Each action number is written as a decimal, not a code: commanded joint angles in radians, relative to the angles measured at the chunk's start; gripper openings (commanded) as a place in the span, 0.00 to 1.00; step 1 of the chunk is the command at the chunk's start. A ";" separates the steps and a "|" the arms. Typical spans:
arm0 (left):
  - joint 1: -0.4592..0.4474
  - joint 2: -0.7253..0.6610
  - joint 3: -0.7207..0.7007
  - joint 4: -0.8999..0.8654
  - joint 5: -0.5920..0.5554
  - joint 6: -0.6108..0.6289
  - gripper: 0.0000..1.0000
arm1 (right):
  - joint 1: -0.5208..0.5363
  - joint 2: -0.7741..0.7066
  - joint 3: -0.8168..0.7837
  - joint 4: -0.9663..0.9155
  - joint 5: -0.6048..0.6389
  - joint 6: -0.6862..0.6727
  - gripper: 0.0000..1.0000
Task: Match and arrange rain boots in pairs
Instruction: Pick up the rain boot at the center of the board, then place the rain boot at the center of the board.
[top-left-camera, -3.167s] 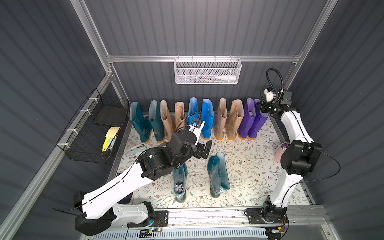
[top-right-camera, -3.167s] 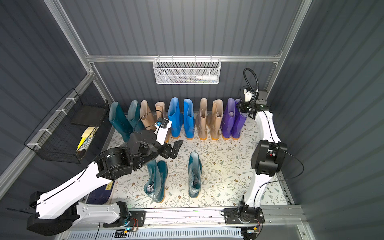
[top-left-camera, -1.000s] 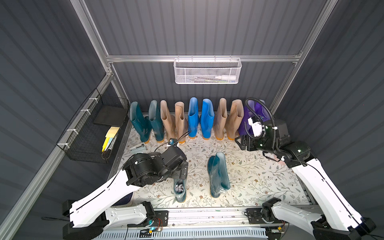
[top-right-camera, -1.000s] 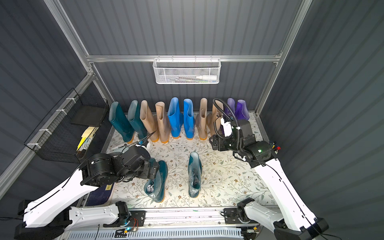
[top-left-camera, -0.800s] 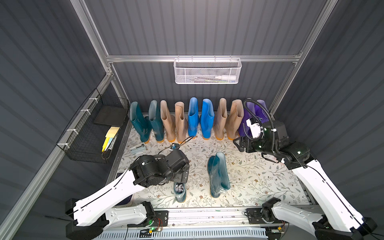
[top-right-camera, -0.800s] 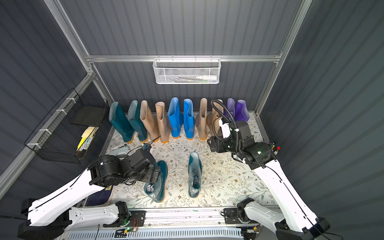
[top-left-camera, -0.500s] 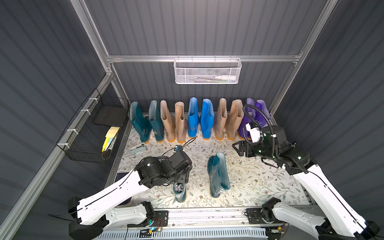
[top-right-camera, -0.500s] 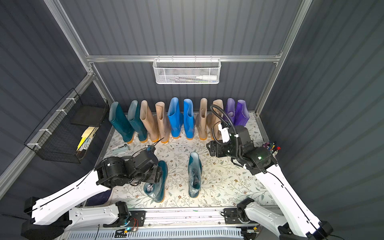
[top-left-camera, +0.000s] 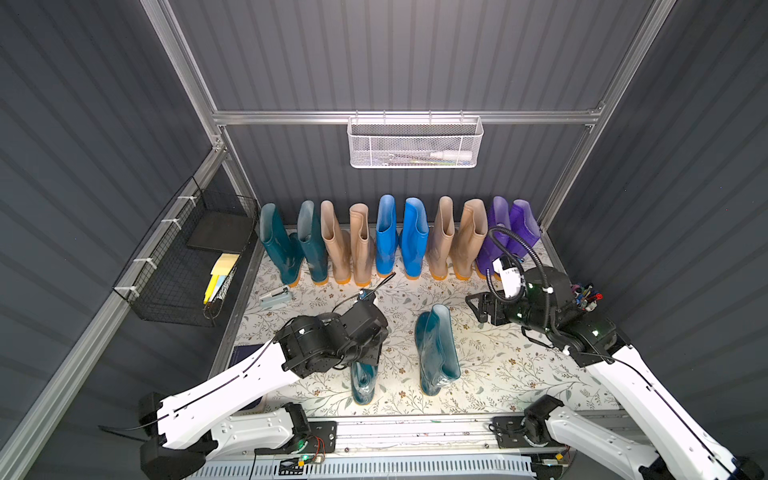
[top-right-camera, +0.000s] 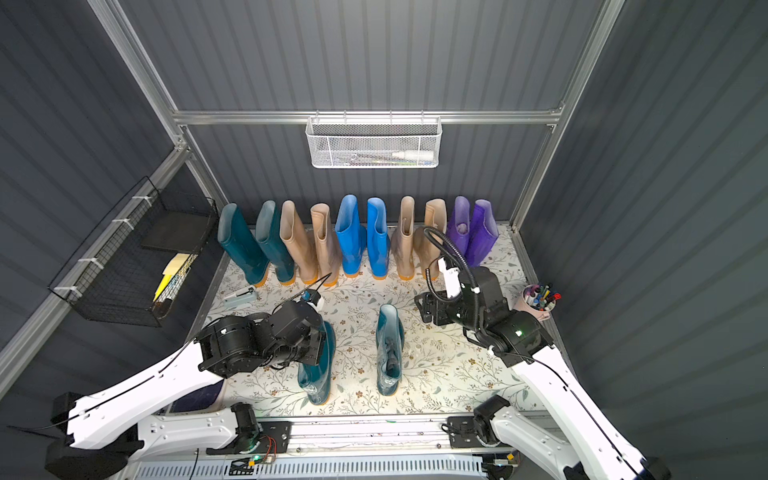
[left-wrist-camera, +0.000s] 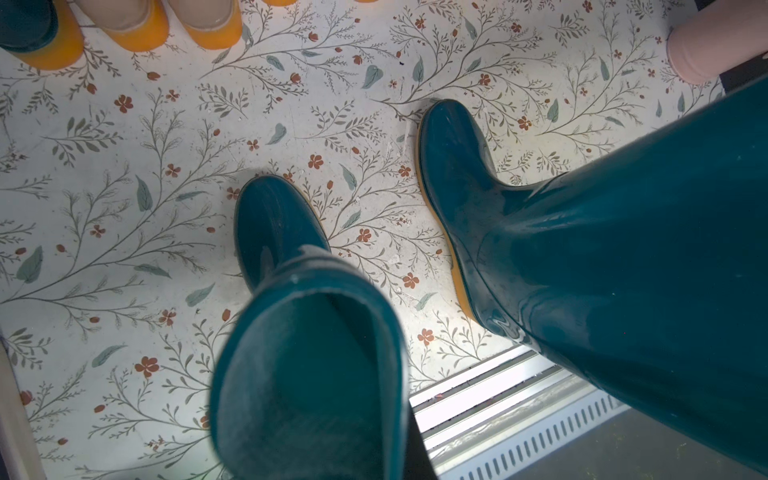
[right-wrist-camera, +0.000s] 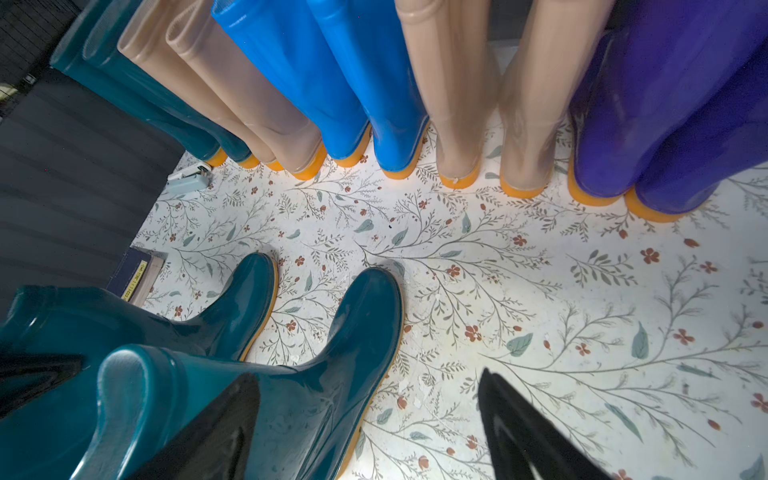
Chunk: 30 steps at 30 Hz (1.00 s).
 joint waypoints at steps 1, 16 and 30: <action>0.002 0.013 0.054 0.090 -0.045 0.047 0.00 | 0.005 -0.022 -0.016 0.037 0.005 0.001 0.86; 0.002 0.232 0.318 0.173 -0.194 0.208 0.00 | 0.004 -0.067 -0.028 -0.010 0.014 0.003 0.86; 0.073 0.386 0.431 0.152 -0.246 0.228 0.00 | 0.005 -0.086 -0.046 -0.016 -0.010 0.008 0.86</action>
